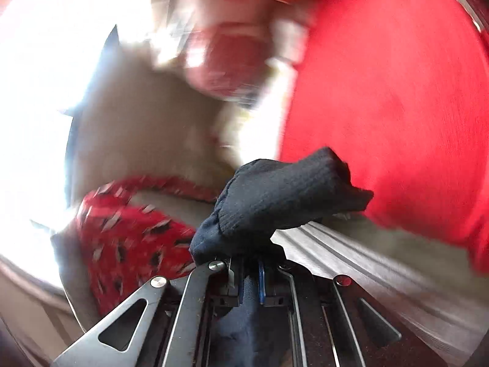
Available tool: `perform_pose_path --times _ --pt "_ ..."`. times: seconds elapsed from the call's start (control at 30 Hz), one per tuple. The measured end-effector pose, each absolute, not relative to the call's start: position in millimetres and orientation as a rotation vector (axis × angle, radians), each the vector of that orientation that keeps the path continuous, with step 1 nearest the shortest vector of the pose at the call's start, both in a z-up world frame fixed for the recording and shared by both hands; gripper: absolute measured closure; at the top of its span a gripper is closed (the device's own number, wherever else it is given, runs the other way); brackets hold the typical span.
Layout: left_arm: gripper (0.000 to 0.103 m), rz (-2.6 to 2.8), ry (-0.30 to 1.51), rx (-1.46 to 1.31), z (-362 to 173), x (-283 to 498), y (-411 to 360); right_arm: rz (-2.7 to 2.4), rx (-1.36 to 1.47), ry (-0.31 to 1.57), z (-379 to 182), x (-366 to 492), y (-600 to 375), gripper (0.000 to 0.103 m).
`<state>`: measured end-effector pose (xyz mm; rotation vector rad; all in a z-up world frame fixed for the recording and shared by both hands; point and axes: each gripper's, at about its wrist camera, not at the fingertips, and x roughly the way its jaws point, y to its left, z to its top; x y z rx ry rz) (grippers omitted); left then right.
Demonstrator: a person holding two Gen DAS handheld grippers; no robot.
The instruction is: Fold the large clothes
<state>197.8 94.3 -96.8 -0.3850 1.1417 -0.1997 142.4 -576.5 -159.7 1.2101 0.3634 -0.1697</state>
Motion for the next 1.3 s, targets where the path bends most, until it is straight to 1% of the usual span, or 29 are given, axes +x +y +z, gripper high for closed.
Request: perform_pose_path --times 0.07,0.13,0.27,0.37,0.4,0.53,0.6,0.63,0.67,0.77,0.83,0.93,0.97,1.07,1.13,1.2,1.23,1.3 --pt "0.035 -0.179 1.096 -0.376 -93.3 212.3 99.6 -0.177 1.067 0.405 -121.9 147.6 -553.3 0.098" --pt "0.035 -0.155 1.087 -0.378 -94.2 222.1 107.3 -0.157 0.949 0.451 -98.0 154.4 -526.7 0.098" --pt "0.035 -0.134 1.085 -0.441 -106.4 231.1 129.5 -0.104 0.824 0.508 -73.5 170.0 -464.4 0.098" --pt "0.035 -0.121 1.064 -0.474 -114.3 227.5 144.8 -0.031 0.747 0.537 -54.3 177.1 -393.3 0.098" --pt "0.035 -0.122 1.071 -0.497 -116.6 229.9 148.9 -0.011 0.735 0.543 -44.9 165.3 -373.6 0.098" --pt "0.035 -0.077 1.074 -0.496 -119.3 227.7 163.4 0.094 0.676 0.577 -36.2 169.3 -288.7 0.098" --pt "0.035 -0.058 1.071 -0.487 -118.9 222.7 172.0 0.163 0.623 0.609 -34.5 172.6 -229.4 0.097" --pt "0.035 -0.04 1.066 -0.485 -118.5 220.5 178.7 0.178 0.61 0.616 -34.8 175.3 -218.1 0.097" --pt "0.035 -0.029 1.058 -0.488 -119.2 218.2 183.6 0.208 0.583 0.63 -35.6 179.0 -196.3 0.093" --pt "0.035 -0.001 1.05 -0.507 -123.0 214.5 198.3 0.288 0.491 0.689 -47.9 182.2 -125.4 0.092" --pt "0.035 0.014 1.044 -0.518 -126.0 214.0 207.3 0.327 0.432 0.76 -64.5 183.0 -87.4 0.09" --pt "0.035 0.019 1.043 -0.532 -127.6 215.8 214.1 0.379 0.323 0.939 -105.4 172.1 -35.9 0.088" --pt "0.035 0.015 1.045 -0.532 -128.2 216.2 214.5 0.421 0.287 1.034 -125.8 161.1 -20.0 0.087" --pt "0.035 0.001 1.062 -0.527 -131.6 219.1 212.2 0.454 0.208 1.119 -146.0 132.1 -14.1 0.086" --pt "0.035 -0.026 1.073 -0.534 -133.6 220.3 207.4 0.463 0.182 1.106 -142.5 119.1 -20.5 0.079" --pt "0.035 -0.056 1.083 -0.533 -133.7 221.7 201.9 0.475 0.196 1.11 -136.3 104.7 -36.2 0.051" --pt "0.035 -0.068 1.085 -0.522 -133.3 221.9 198.1 0.479 0.205 1.117 -133.1 100.6 -39.2 0.048" --pt "0.035 -0.071 1.08 -0.497 -131.9 221.9 192.5 0.474 0.216 1.126 -128.4 90.4 -56.4 0.048"
